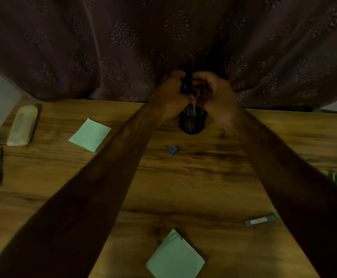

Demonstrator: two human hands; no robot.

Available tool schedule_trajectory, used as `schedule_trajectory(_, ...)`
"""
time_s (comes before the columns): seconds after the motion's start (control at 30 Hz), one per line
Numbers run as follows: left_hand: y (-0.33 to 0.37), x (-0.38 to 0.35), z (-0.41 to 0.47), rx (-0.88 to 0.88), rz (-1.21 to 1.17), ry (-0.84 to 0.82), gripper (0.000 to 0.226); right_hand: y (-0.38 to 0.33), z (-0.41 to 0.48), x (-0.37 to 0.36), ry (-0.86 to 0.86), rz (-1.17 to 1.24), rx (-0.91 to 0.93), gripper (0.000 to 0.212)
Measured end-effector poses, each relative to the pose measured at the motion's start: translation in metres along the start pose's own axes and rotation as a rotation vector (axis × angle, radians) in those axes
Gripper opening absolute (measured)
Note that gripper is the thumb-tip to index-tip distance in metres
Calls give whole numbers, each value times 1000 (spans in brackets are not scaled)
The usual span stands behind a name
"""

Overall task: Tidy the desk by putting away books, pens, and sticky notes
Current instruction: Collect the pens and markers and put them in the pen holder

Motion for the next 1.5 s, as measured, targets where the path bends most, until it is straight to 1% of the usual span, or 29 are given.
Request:
schedule_trajectory(0.1, 0, 6, -14, -3, 21, 23, 70, -7, -5, 1, 39, -71, 62, 61)
schedule_trajectory(0.17, 0, 9, -23, -18, 22, 36, 68, -15, -8, -1, 51, -86, 96, 58)
schedule_trajectory(0.2, 2, 11, -29, -32, 15, 52, 63, -19, -9, -4, 47, -85, 110, 55)
schedule_trajectory(0.3, 7, 19, -48, -44, 22, 114, 48, -32, -16, -17, -16, -75, 141, 53)
schedule_trajectory(0.4, 6, 34, -71, -36, 80, 138, 45, -42, -26, -39, -121, -81, 142, 59)
schedule_trajectory(0.47, 2, 46, -87, -36, 133, 162, 34, -49, -33, -54, -171, -79, 157, 61)
schedule_trajectory(0.5, -3, 53, -97, -23, 157, 190, 33, -53, -37, -64, -194, -80, 169, 61)
schedule_trajectory(0.57, -14, 67, -116, 27, 191, 238, 40, -59, -43, -86, -243, -82, 153, 61)
schedule_trajectory(0.63, -29, 83, -133, 100, 209, 248, 46, -66, -47, -110, -284, -89, 131, 59)
schedule_trajectory(0.77, -64, 125, -168, 194, 232, 328, 46, -83, -51, -170, -393, -105, 153, 52)
schedule_trajectory(0.87, -101, 160, -190, 316, 261, 369, 49, -92, -50, -225, -502, -149, 142, 47)
schedule_trajectory(1.03, -165, 231, -225, 496, 310, 446, 48, -105, -48, -331, -622, -158, 80, 43)
schedule_trajectory(1.2, -216, 284, -237, 622, 266, 422, 62, -105, -41, -418, -660, -197, 10, 45)
schedule_trajectory(1.27, -232, 294, -237, 655, 271, 419, 64, -103, -39, -441, -687, -214, -50, 49)
schedule_trajectory(1.4, -257, 303, -234, 714, 223, 383, 66, -94, -34, -481, -731, -230, -203, 64)
schedule_trajectory(1.47, -269, 307, -230, 735, 231, 367, 63, -84, -31, -500, -714, -231, -247, 65)
schedule_trajectory(1.5, -275, 309, -228, 735, 237, 373, 60, -82, -30, -508, -703, -216, -267, 62)
Point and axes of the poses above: each hand's wrist, its own z-axis towards the middle knuckle, its own x-axis out of the back of the hand, y = z × x, the point moved 1 cm from there along z, towards the middle knuckle, and after that the axes turned 2 degrees about x, right-handed, at the moved point
